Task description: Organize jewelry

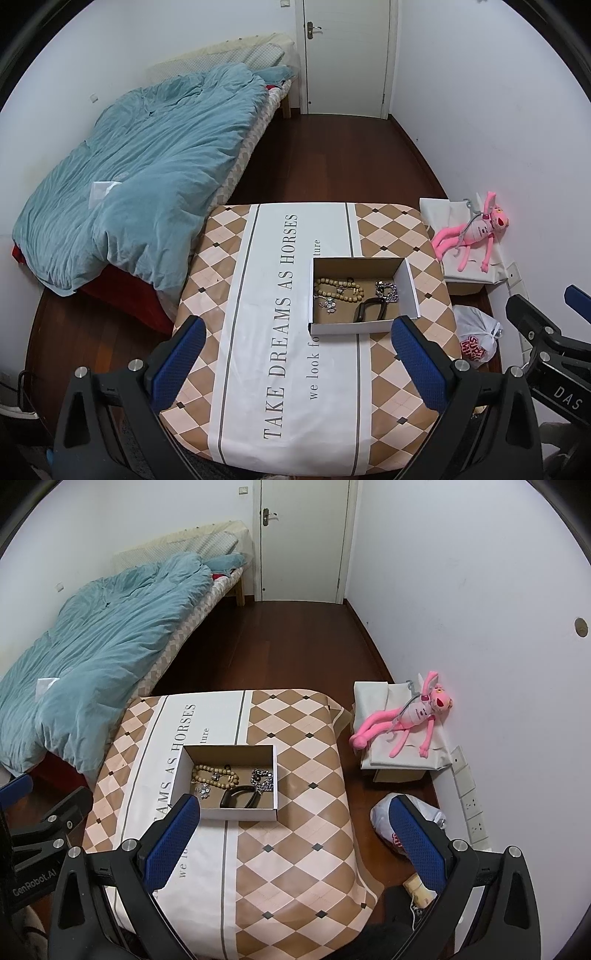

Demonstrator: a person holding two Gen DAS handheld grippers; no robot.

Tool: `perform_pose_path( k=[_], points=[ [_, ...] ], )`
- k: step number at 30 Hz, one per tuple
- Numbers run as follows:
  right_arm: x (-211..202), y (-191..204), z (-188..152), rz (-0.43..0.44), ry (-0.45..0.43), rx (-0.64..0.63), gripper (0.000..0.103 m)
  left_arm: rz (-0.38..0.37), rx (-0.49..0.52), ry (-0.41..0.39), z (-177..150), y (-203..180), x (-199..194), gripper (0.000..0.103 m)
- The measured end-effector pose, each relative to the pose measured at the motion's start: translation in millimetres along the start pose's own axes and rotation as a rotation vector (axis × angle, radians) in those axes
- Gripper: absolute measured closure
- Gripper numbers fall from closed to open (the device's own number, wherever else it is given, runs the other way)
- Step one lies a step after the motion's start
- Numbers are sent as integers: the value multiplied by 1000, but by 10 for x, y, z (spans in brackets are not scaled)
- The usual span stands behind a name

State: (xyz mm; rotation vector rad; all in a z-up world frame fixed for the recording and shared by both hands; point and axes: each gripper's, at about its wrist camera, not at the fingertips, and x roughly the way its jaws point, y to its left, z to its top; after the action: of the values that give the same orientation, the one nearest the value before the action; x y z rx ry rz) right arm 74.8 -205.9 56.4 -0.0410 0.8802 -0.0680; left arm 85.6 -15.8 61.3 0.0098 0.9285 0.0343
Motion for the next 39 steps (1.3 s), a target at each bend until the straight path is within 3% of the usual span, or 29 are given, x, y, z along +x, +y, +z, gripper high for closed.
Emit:
perform_pose_path(
  k=[39],
  points=[
    [59, -11, -47, 0, 15, 0, 0, -12, -11, 5, -35, -76, 41, 1]
  ],
)
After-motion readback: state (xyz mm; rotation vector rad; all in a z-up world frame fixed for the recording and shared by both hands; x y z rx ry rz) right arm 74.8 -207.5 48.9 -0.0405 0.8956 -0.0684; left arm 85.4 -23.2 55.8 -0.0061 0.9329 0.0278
